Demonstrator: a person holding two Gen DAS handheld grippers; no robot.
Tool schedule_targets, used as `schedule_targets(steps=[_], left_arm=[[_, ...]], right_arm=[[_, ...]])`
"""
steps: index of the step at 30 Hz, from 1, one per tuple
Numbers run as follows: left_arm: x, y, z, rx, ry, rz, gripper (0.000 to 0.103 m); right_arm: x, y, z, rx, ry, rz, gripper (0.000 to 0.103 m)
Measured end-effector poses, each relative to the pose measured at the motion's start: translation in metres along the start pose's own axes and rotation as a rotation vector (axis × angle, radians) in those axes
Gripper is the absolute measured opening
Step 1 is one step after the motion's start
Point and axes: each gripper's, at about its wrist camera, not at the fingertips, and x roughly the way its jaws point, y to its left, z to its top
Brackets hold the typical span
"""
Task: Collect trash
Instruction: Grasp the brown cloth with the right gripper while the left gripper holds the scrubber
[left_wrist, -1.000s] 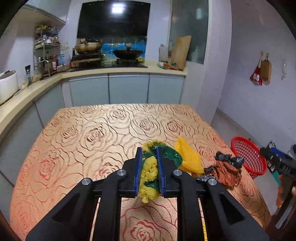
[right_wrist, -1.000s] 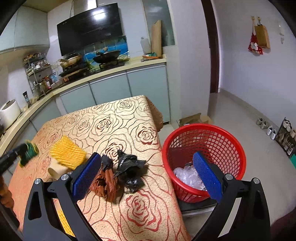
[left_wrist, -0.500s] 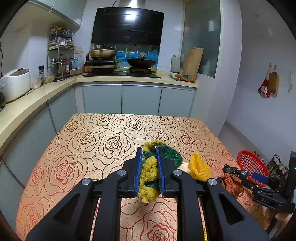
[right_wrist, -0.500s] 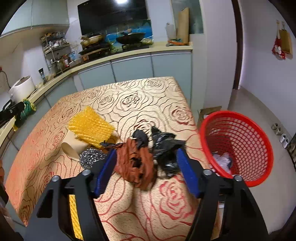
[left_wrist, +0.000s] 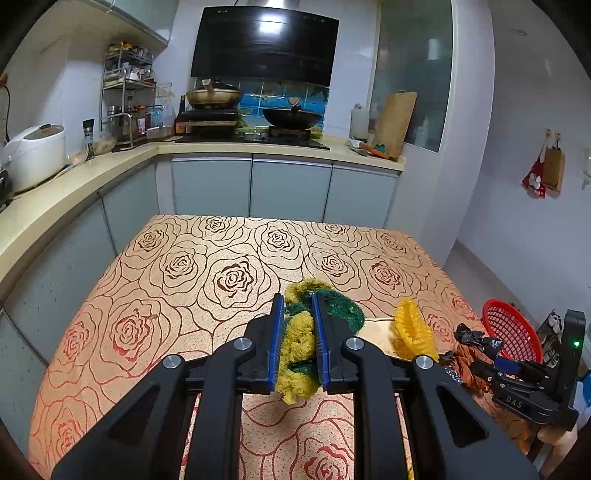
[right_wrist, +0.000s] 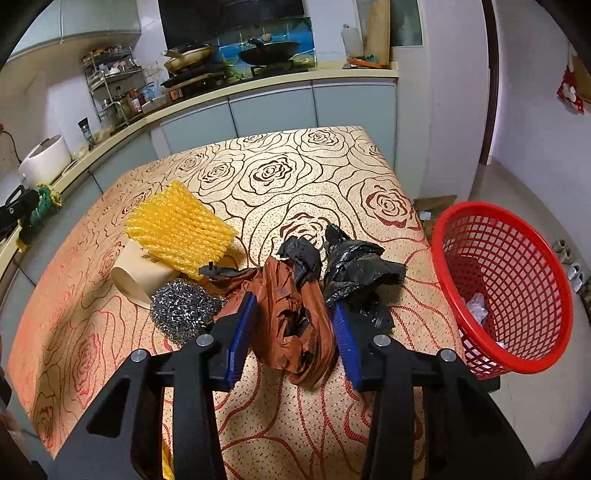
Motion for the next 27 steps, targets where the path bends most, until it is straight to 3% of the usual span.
schedule_targets(steps=[2, 5, 14, 27], left_arm=[[0.0, 0.0, 0.0, 0.0, 0.0, 0.001, 0.015], [0.0, 0.001, 0.0, -0.001, -0.002, -0.001, 0.015], [-0.011, 0.001, 0.001, 0.006, -0.027, 0.016, 0.015], [-0.03, -0.01, 0.013, 0.031, -0.078, 0.01, 0.015]], right_arm=[[-0.001, 0.0, -0.001, -0.007, 0.0, -0.012, 0.029], [-0.004, -0.003, -0.004, -0.003, -0.003, -0.01, 0.025], [-0.035, 0.005, -0.005, -0.009, -0.06, 0.011, 0.024], [-0.087, 0.004, 0.026, -0.017, -0.196, 0.007, 0.024]])
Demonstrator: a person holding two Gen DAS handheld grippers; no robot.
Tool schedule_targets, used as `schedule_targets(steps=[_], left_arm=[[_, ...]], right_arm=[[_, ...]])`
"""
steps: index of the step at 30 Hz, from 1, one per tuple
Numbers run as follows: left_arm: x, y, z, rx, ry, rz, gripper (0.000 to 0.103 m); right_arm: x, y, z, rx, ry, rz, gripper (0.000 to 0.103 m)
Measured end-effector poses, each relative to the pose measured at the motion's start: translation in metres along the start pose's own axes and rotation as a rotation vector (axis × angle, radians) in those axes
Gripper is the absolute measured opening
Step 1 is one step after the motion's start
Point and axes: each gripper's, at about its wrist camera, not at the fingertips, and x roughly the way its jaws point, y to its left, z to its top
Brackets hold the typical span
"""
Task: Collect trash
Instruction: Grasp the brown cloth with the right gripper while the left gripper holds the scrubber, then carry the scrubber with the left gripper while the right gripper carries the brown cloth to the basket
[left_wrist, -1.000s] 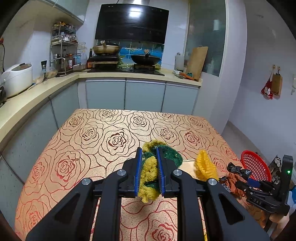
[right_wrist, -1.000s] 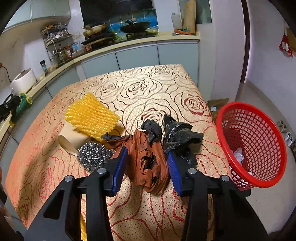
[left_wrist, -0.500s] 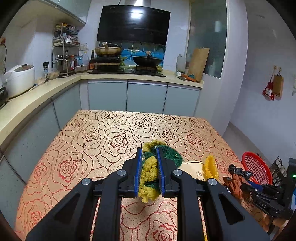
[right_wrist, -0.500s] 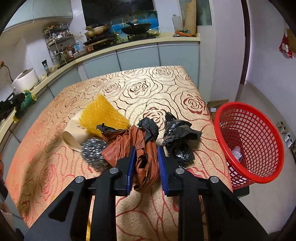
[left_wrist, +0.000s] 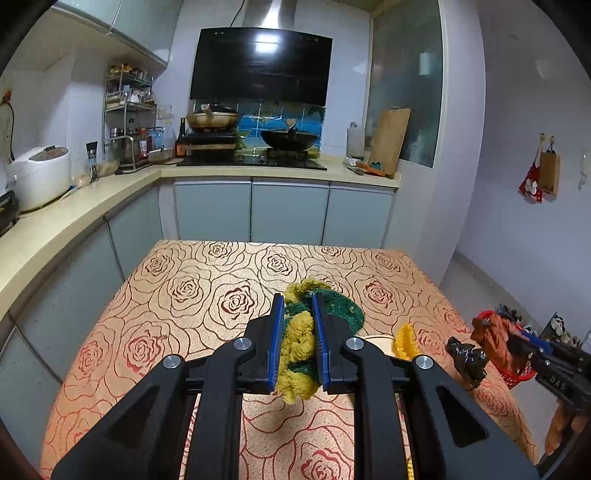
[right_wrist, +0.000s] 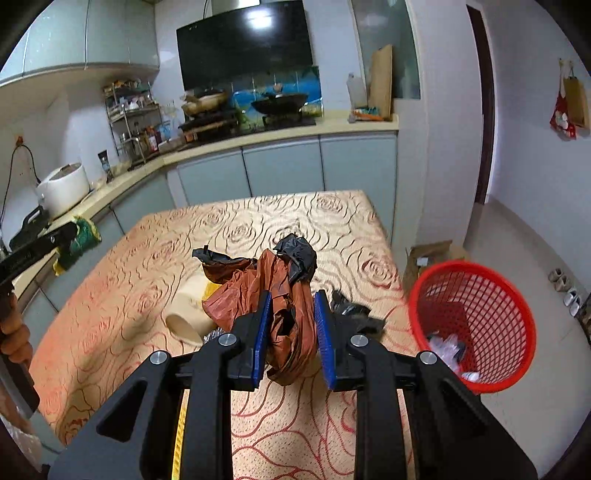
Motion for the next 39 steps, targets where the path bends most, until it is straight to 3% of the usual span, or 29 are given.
schedule_targets(steps=[7, 20, 39], left_arm=[[0.005, -0.02, 0.007, 0.028, -0.001, -0.022, 0.015], [0.016, -0.083, 0.023, 0.113, -0.017, -0.132, 0.015], [0.042, -0.21, 0.043, 0.149, -0.009, -0.385, 0.015]], right_arm=[[-0.012, -0.021, 0.012, 0.032, -0.041, -0.036, 0.024], [-0.035, -0.069, 0.017, 0.099, -0.093, -0.123, 0.024], [-0.07, -0.158, 0.005, 0.227, -0.134, -0.319, 0.024]])
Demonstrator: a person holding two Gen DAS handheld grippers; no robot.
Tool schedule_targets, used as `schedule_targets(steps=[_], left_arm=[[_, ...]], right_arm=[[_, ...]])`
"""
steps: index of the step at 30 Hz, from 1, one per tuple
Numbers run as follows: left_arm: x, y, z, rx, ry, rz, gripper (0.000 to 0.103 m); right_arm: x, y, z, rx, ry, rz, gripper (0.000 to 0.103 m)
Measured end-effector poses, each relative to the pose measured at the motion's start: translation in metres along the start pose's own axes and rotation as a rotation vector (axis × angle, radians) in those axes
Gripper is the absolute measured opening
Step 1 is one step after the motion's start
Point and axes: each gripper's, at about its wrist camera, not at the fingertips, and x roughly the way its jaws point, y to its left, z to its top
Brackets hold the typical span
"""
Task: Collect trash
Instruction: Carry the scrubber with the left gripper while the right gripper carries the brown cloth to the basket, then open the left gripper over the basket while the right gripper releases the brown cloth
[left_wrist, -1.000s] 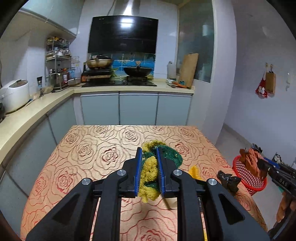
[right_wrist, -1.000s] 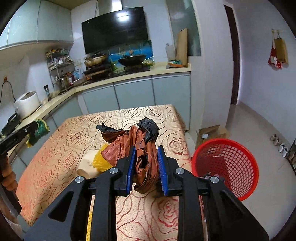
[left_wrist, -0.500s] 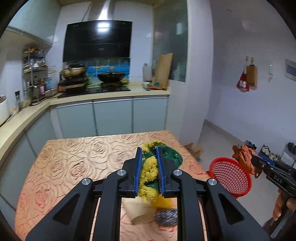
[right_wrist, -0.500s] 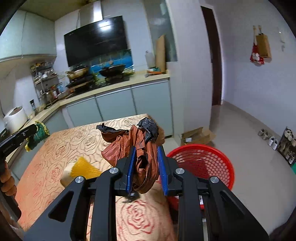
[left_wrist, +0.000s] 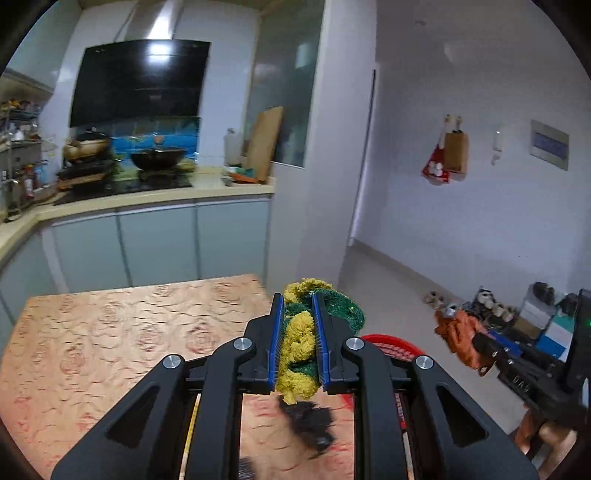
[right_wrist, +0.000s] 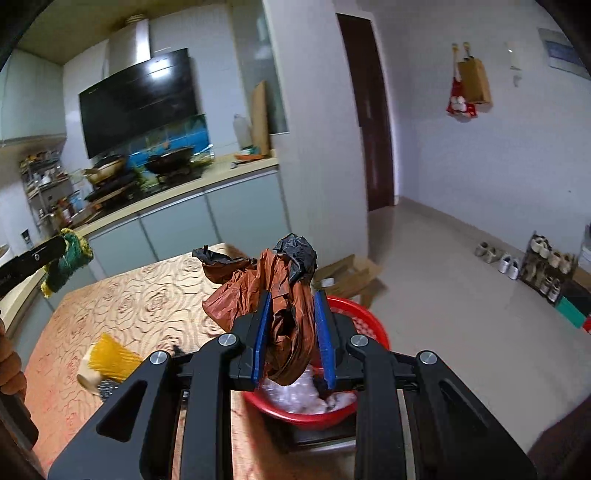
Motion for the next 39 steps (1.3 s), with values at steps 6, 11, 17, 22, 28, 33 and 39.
schedule_targets(steps=[6, 11, 17, 22, 28, 33, 39], left_arm=[[0.041, -0.034, -0.009, 0.033, 0.063, -0.058, 0.015], [0.075, -0.052, -0.024, 0.052, 0.139, -0.095, 0.015], [0.115, -0.066, -0.045, 0.076, 0.233, -0.106, 0.015], [0.142, -0.07, -0.063, 0.066, 0.302, -0.121, 0.015], [0.162, -0.072, -0.077, 0.063, 0.354, -0.126, 0.015], [0.17, -0.07, -0.079, 0.053, 0.381, -0.14, 0.015], [0.174, -0.068, -0.078, 0.043, 0.396, -0.157, 0.028]], right_arm=[[0.007, -0.014, -0.004, 0.015, 0.015, -0.039, 0.024], [0.022, -0.022, -0.007, 0.02, 0.043, -0.062, 0.024], [0.051, -0.028, -0.017, 0.011, 0.112, -0.09, 0.024], [0.074, -0.034, -0.024, 0.012, 0.167, -0.09, 0.024], [0.098, -0.036, -0.03, 0.01, 0.216, -0.089, 0.024], [0.112, -0.033, -0.036, 0.018, 0.256, -0.06, 0.025], [0.114, -0.029, -0.041, 0.023, 0.27, -0.035, 0.035]])
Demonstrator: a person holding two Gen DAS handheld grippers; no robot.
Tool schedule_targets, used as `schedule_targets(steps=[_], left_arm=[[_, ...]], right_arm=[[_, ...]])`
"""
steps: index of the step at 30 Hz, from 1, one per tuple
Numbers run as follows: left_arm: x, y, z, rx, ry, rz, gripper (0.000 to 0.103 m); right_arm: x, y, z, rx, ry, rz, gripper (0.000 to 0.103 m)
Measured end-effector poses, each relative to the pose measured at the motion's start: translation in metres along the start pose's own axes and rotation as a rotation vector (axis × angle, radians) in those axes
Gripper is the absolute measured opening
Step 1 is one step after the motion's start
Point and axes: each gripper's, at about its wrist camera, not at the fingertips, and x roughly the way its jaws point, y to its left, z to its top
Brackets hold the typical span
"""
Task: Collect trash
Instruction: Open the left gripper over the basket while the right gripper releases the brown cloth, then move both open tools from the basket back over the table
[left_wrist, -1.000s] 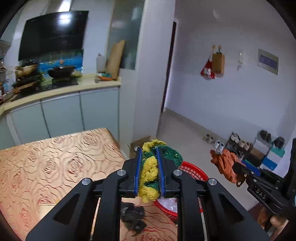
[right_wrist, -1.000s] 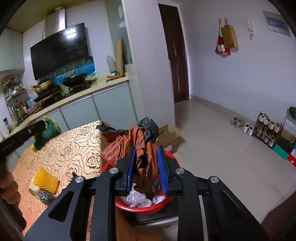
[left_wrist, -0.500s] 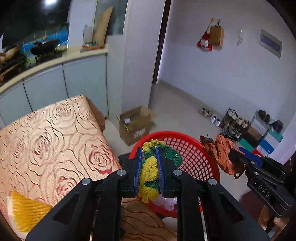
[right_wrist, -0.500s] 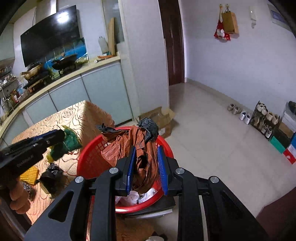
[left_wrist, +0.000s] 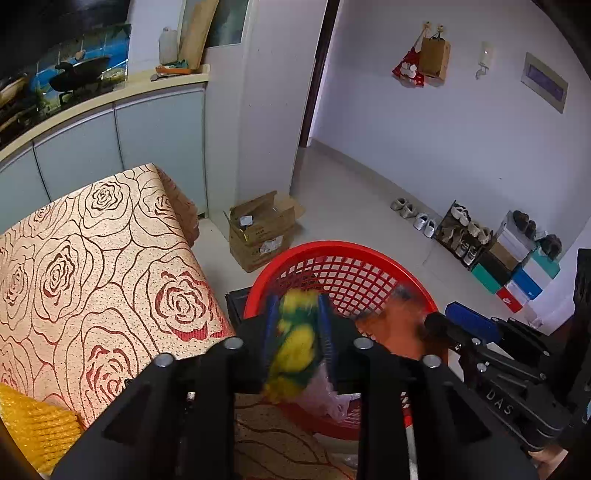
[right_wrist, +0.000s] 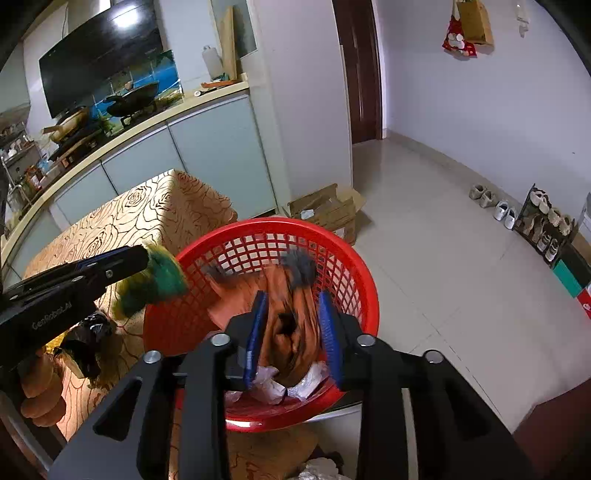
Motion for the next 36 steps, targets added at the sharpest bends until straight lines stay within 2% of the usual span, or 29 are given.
schedule_targets(steps=[2, 12, 16, 20, 23, 30, 36], left_arm=[[-0.002, 0.001, 0.0, 0.001, -0.011, 0.001, 0.035], [-0.036, 0.008, 0.005, 0.004, -0.094, 0.046, 0.05], [-0.057, 0.013, 0.005, -0.009, -0.13, 0.067, 0.056], [-0.077, 0.016, 0.005, -0.007, -0.163, 0.105, 0.061], [-0.095, 0.016, 0.004, -0.004, -0.195, 0.121, 0.067], [-0.13, 0.022, 0.001, -0.012, -0.251, 0.153, 0.072], [-0.161, 0.035, 0.003, -0.045, -0.304, 0.172, 0.074]], right_arm=[[-0.002, 0.0, -0.001, 0.001, -0.004, -0.003, 0.036], [-0.03, 0.001, -0.001, 0.004, -0.069, -0.025, 0.039], [-0.046, 0.007, 0.0, -0.003, -0.106, -0.024, 0.048], [-0.06, 0.012, 0.0, 0.009, -0.127, -0.011, 0.062], [-0.069, 0.019, -0.001, 0.007, -0.143, 0.004, 0.063], [-0.087, 0.038, -0.002, -0.011, -0.171, 0.026, 0.069], [-0.101, 0.056, -0.003, -0.042, -0.189, 0.055, 0.069]])
